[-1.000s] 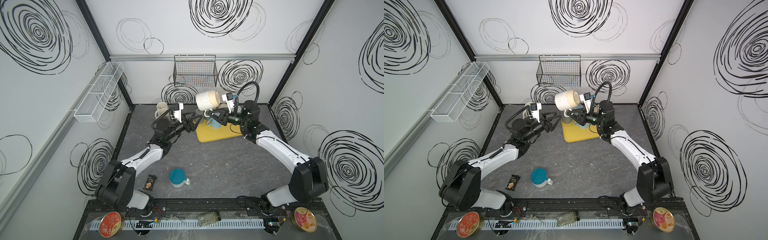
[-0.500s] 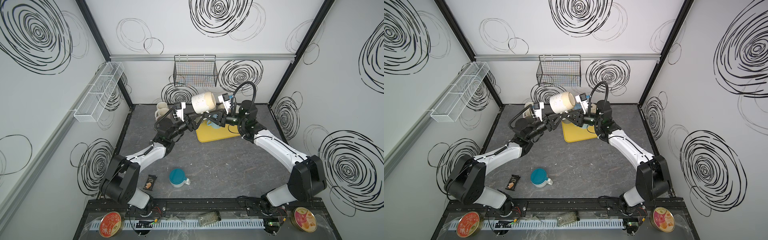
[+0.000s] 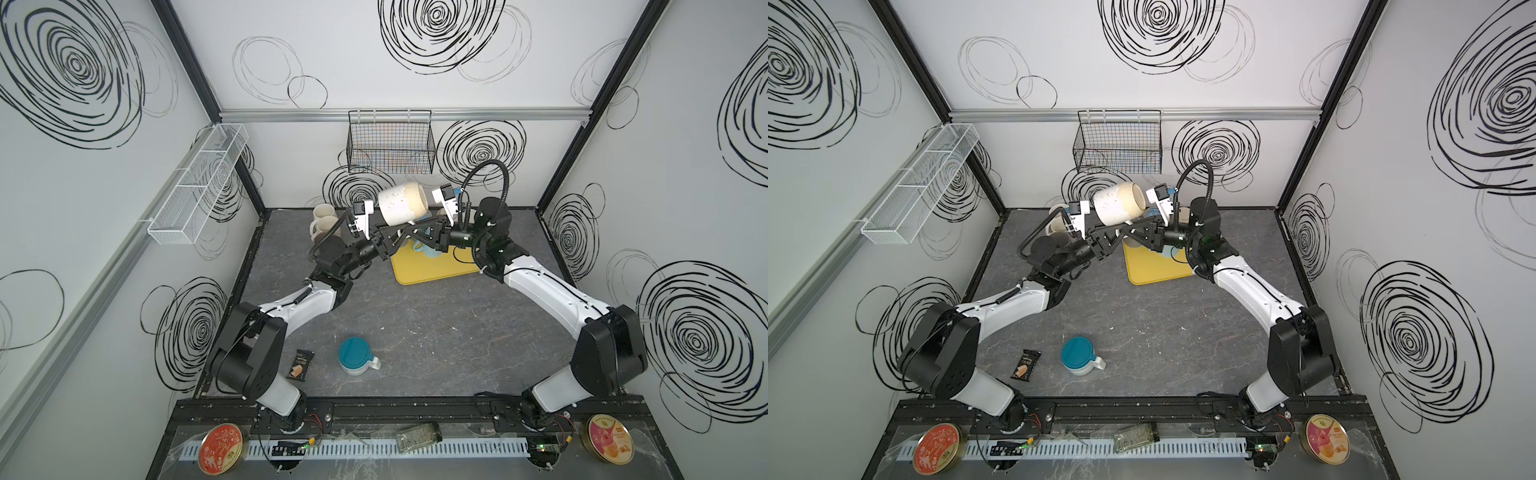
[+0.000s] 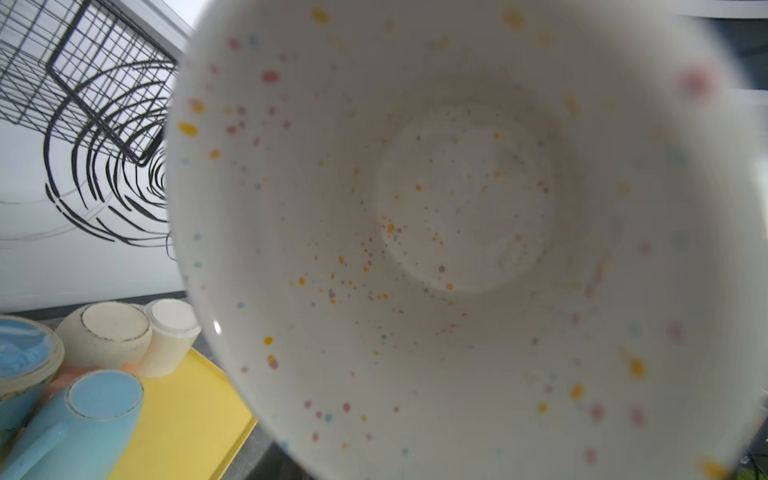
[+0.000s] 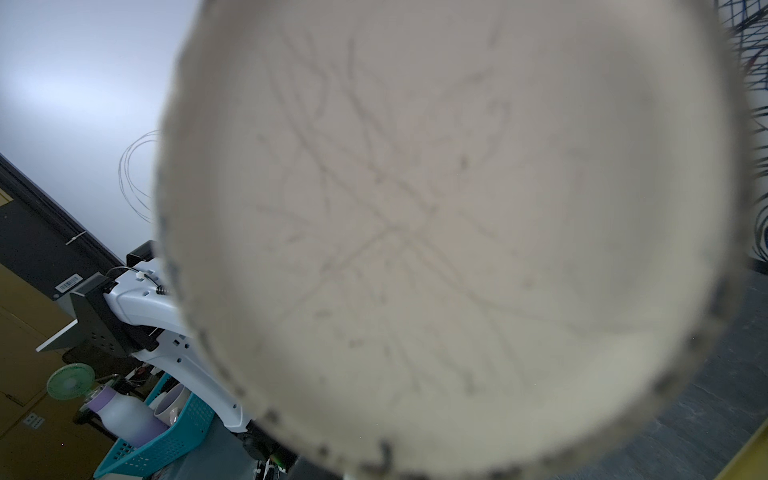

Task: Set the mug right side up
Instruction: 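Grasp the speckled white mug with the left gripper from the right gripper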

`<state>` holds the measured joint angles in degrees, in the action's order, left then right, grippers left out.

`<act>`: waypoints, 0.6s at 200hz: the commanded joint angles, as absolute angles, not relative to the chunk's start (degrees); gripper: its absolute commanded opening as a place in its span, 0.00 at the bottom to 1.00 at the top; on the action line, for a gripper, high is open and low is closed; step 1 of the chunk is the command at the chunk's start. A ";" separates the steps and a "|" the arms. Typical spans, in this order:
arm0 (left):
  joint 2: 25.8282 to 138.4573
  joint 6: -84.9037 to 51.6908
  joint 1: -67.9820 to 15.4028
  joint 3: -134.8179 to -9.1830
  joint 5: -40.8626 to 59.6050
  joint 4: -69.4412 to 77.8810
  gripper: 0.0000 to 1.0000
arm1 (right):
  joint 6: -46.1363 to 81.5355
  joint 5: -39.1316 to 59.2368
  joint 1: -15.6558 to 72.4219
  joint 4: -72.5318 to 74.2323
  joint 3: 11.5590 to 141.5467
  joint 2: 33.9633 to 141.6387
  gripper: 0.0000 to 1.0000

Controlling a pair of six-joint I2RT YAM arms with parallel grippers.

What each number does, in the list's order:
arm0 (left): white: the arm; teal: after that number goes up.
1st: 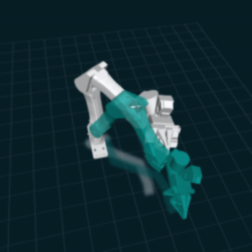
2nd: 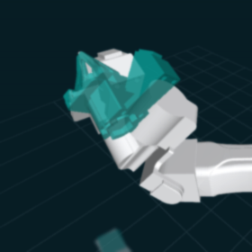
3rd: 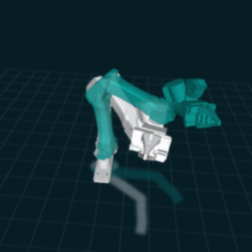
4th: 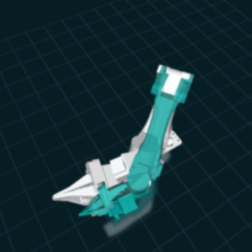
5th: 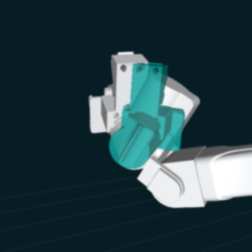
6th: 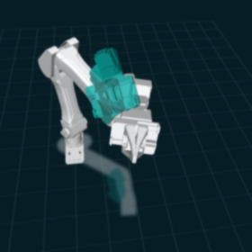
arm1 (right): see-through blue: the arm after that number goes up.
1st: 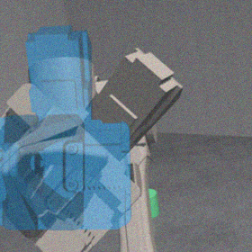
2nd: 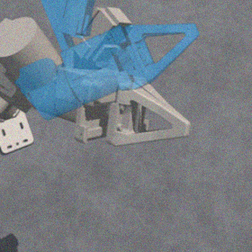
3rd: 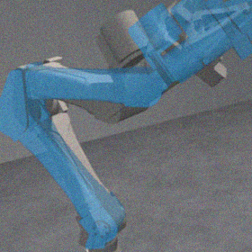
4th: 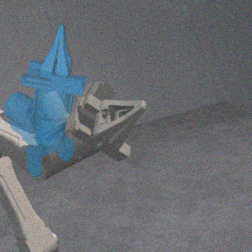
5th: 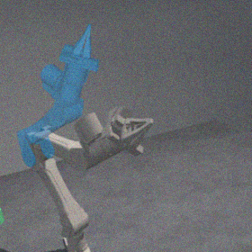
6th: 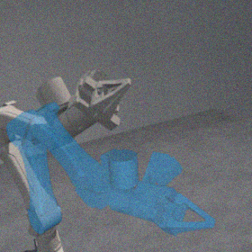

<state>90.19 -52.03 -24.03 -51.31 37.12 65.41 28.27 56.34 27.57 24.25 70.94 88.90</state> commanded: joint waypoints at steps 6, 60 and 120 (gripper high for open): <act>91.84 -56.28 -23.54 -53.87 38.75 73.90 0.38 | 27.62 60.54 28.50 29.27 74.76 89.83 0.00; 91.87 -57.40 -22.81 -53.80 39.90 75.04 0.05 | 27.36 60.04 27.96 28.02 75.36 90.53 0.04; 89.70 -57.63 -19.88 -52.39 40.48 75.22 0.00 | 24.38 55.10 26.83 21.81 75.32 89.27 0.38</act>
<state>91.70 -58.00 -22.00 -51.33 40.42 69.21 27.18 56.80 27.09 23.31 73.19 91.55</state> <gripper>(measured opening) 0.220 0.321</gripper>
